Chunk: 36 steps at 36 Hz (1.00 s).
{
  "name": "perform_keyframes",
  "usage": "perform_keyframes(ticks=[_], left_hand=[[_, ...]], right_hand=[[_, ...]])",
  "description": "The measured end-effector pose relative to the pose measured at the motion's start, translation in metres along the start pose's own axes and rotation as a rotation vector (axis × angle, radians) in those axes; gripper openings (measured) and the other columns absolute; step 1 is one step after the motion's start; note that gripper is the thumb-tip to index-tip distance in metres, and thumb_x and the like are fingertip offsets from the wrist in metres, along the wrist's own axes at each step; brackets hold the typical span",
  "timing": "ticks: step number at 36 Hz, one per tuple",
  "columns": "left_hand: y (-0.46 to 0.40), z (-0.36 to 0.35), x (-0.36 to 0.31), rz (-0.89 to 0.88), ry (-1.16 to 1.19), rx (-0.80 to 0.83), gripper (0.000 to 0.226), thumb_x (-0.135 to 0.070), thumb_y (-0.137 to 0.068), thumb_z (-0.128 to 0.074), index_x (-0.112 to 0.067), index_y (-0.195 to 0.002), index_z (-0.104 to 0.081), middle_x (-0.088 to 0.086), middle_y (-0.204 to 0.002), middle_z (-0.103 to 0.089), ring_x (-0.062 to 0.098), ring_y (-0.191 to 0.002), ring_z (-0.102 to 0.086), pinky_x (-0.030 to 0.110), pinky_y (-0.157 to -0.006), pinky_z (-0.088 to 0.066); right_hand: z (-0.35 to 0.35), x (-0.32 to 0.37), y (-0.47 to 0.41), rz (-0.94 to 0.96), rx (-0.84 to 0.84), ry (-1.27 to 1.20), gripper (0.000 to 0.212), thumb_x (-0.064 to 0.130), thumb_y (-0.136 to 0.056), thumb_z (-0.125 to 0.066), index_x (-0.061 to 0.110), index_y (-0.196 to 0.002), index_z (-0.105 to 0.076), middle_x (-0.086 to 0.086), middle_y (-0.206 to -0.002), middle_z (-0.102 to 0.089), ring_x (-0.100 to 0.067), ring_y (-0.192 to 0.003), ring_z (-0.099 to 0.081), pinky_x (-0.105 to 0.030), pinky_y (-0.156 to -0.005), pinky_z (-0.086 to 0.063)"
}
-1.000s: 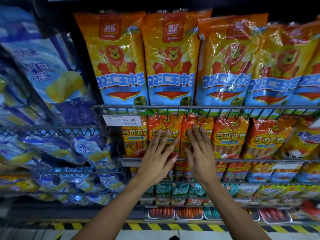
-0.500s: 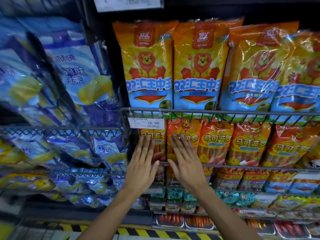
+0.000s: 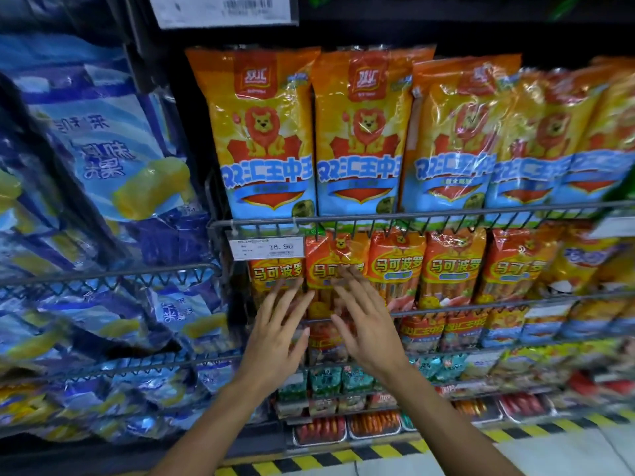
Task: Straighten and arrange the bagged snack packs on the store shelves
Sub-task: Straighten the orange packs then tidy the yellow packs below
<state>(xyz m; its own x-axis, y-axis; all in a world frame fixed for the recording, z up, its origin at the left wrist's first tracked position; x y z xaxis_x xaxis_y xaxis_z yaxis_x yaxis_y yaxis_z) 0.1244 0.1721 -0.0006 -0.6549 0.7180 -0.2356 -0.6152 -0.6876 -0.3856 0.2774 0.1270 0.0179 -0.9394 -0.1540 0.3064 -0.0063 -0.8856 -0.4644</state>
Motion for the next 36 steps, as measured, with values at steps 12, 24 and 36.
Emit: perform_keyframes(ticks=[12,24,36], left_hand=[[-0.025,-0.023,-0.039,0.169,-0.046,0.005,0.071,-0.037,-0.090,-0.069,-0.017,-0.153,-0.044,0.008,-0.169,-0.018,0.046,-0.146,-0.023,0.064,-0.111,-0.040],[-0.040,-0.016,-0.125,0.309,0.193,-0.160,0.021,-0.016,-0.095,-0.067,-0.016,-0.116,-0.072,0.002,-0.129,-0.055,0.031,-0.126,-0.045,0.051,-0.103,-0.042],[-0.113,-0.107,-0.339,0.172,0.524,0.109,0.039,-0.032,-0.102,-0.060,-0.043,-0.138,-0.051,-0.032,-0.143,-0.040,-0.009,-0.134,-0.033,0.025,-0.112,-0.032]], right_hand=[[0.050,-0.100,0.070,-0.277,0.114,-0.110,0.053,0.040,-0.106,-0.049,0.030,-0.156,-0.036,0.011,-0.162,-0.033,-0.009,-0.153,-0.021,-0.035,-0.124,-0.026],[0.171,-0.231,0.166,-0.426,0.070,-0.304,0.050,0.044,-0.104,-0.055,0.044,-0.151,-0.039,0.018,-0.153,-0.043,-0.012,-0.135,-0.049,-0.036,-0.108,-0.048],[0.238,-0.372,0.198,-0.528,0.059,-0.404,0.050,0.032,-0.102,-0.061,0.030,-0.149,-0.044,0.022,-0.134,-0.055,0.010,-0.116,-0.051,-0.030,-0.101,-0.048]])
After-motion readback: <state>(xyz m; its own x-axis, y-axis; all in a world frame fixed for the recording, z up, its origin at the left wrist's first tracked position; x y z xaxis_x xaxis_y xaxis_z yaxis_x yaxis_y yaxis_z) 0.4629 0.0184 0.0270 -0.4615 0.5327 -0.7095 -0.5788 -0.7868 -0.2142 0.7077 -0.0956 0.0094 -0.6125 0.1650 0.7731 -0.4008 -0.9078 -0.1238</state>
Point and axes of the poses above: each hand's wrist, its own y-axis away from the middle knuckle, its own z-axis out of the back of the hand, x = y × z, the point moved 9 cm from there along -y, towards the middle knuckle
